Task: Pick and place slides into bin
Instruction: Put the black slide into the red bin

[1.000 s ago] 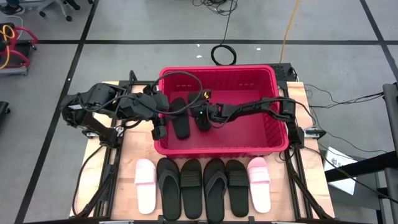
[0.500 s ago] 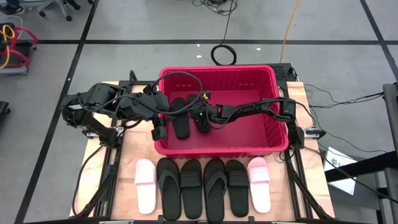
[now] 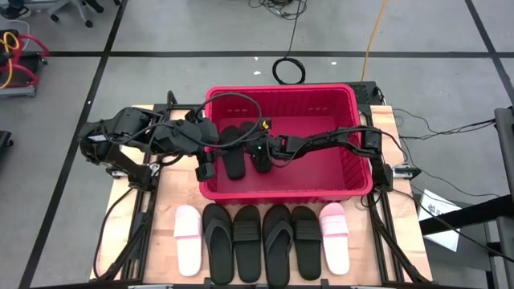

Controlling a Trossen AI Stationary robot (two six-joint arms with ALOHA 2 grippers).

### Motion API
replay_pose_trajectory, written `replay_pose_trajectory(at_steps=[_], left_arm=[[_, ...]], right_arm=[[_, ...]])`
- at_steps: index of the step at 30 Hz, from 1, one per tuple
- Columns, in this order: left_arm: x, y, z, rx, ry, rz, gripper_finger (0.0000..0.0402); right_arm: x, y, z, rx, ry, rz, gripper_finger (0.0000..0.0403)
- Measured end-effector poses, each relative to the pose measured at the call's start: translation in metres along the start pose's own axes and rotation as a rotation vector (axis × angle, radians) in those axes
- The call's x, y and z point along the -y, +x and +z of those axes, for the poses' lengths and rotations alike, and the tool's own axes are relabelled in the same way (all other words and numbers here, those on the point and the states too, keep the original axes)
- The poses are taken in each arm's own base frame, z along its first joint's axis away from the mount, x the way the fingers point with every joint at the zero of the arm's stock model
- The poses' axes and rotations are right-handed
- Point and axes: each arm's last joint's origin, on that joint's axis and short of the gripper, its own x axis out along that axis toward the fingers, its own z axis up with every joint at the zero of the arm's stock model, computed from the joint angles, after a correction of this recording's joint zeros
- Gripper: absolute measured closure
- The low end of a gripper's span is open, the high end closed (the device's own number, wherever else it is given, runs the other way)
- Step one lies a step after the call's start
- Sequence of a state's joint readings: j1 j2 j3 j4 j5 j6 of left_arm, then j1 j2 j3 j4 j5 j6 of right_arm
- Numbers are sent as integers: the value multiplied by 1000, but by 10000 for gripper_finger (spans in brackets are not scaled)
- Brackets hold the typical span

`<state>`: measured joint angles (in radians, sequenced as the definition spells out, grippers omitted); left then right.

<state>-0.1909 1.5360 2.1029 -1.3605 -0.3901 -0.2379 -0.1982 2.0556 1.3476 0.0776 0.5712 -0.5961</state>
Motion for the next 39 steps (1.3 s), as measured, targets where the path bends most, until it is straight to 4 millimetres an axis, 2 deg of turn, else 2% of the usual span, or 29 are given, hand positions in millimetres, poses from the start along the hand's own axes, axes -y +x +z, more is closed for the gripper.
replay_pose_trajectory(at_steps=[9, 17, 29, 39], left_arm=[[1, 0, 0, -6, -2, -25, 211], [1, 0, 0, -6, -3, -26, 211], [1, 0, 0, -6, -3, -26, 210], [1, 0, 0, -11, -7, -49, 211]], right_arm=[[0, 0, 0, -2, -15, -5, 256], [-1, -6, 1, -110, -83, -165, 214], [-16, -16, 12, -2, -59, -51, 219], [-18, -16, 9, -27, -75, -23, 221]])
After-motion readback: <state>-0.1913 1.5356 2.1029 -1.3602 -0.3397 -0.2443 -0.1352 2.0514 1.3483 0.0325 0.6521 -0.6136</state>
